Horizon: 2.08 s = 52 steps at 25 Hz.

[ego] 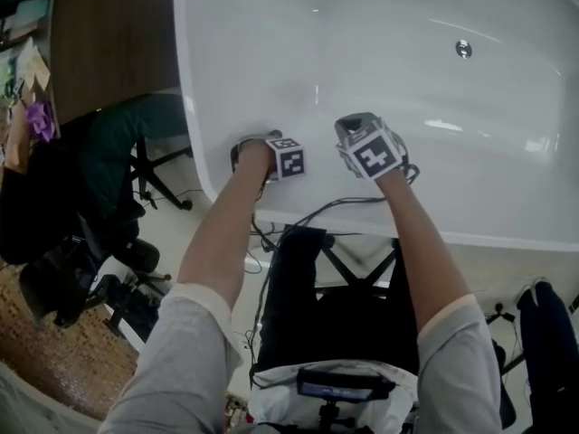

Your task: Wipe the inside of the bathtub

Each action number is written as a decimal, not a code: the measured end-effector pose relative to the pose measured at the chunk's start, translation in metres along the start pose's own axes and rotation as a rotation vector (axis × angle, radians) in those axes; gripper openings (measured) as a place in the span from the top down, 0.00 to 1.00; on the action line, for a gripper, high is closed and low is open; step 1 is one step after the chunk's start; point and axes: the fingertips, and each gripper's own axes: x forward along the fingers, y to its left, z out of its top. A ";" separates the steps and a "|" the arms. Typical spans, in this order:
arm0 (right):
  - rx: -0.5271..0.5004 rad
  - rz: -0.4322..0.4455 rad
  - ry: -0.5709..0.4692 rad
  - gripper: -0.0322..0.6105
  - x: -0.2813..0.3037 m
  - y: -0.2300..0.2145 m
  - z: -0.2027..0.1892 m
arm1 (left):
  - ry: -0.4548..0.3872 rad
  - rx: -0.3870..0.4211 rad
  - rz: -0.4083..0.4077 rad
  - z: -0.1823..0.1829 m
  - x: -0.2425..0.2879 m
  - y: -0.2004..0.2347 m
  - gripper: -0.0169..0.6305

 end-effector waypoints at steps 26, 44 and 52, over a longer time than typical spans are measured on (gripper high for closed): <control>-0.190 -0.028 -0.233 0.94 -0.230 0.168 0.100 | -0.555 -0.610 0.267 -0.103 -0.166 -0.106 0.85; -0.230 -0.029 -0.427 0.94 -0.409 0.183 0.075 | -1.335 -0.992 0.777 -0.116 -0.465 -0.194 0.85; -0.170 -0.060 -0.542 0.94 -0.496 0.177 0.047 | -1.599 -1.123 0.808 -0.130 -0.544 -0.268 0.85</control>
